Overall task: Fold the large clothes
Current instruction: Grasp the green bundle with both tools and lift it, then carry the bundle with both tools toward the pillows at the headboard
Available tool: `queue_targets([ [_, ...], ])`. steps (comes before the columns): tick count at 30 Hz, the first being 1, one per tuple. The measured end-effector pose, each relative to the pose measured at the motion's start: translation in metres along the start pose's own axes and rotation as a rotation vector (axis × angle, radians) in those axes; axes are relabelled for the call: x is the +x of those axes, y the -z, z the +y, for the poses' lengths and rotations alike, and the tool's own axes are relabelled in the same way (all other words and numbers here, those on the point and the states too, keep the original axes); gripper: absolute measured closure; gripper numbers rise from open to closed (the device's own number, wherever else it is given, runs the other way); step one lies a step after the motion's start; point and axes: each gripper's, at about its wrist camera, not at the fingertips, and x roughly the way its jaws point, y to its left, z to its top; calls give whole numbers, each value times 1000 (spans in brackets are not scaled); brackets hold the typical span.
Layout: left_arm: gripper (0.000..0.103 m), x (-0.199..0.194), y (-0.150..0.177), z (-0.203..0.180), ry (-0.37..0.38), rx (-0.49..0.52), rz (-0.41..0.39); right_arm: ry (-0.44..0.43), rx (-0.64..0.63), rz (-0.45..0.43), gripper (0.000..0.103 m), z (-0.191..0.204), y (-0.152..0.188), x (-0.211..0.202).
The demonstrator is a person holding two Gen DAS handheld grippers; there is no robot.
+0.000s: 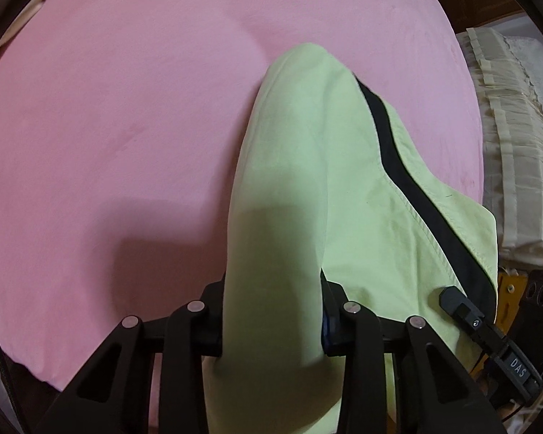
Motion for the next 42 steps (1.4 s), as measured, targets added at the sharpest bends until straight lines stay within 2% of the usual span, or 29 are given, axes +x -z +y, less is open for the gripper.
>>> queue_targets([
  [6, 73, -56, 1, 106, 33, -46, -15, -19, -49, 35, 91, 78, 37, 28],
  [11, 74, -130, -25, 197, 14, -107, -119, -67, -138, 24, 91, 187, 46, 85],
  [15, 74, -214, -65, 274, -48, -131, -266, -159, -215, 1, 91, 284, 35, 140],
  [19, 74, -299, -113, 338, -138, -142, -422, -247, -341, -23, 91, 400, 8, 202],
  [21, 74, -331, -141, 363, -184, -124, -485, -290, -376, -51, 91, 452, -8, 228],
  [24, 73, -361, -190, 400, -264, -96, -553, -350, -386, -101, 91, 504, -30, 267],
  [26, 71, -367, -218, 431, -323, -69, -573, -379, -348, -107, 91, 523, -44, 302],
  [28, 67, -361, -240, 473, -347, -54, -591, -380, -316, -117, 91, 536, -55, 344],
  [30, 64, -321, -278, 509, -369, -43, -580, -285, -358, -148, 91, 542, -59, 376],
  [31, 64, -310, -282, 533, -389, -40, -555, -201, -415, -160, 91, 551, -60, 402],
  [32, 62, -280, -298, 539, -418, -36, -503, -119, -471, -165, 91, 548, -59, 425],
  [33, 43, -248, -308, 554, -457, -26, -443, -33, -504, -146, 91, 539, -59, 454],
  [34, 28, -234, -306, 554, -450, -13, -461, 34, -505, -99, 91, 523, -58, 477],
  [35, 26, -230, -301, 558, -412, -1, -520, 68, -476, -76, 85, 507, -59, 490],
  [36, 23, -229, -295, 564, -339, -5, -568, 67, -442, -85, 81, 492, -59, 493],
  [37, 17, -228, -295, 569, -305, -18, -573, 33, -396, -96, 78, 474, -62, 491],
  [39, 8, -224, -290, 584, -246, -62, -570, -74, -330, -91, 78, 454, -66, 488],
  [42, 3, -222, -292, 603, -189, -92, -572, -81, -342, -79, 77, 452, -68, 488],
])
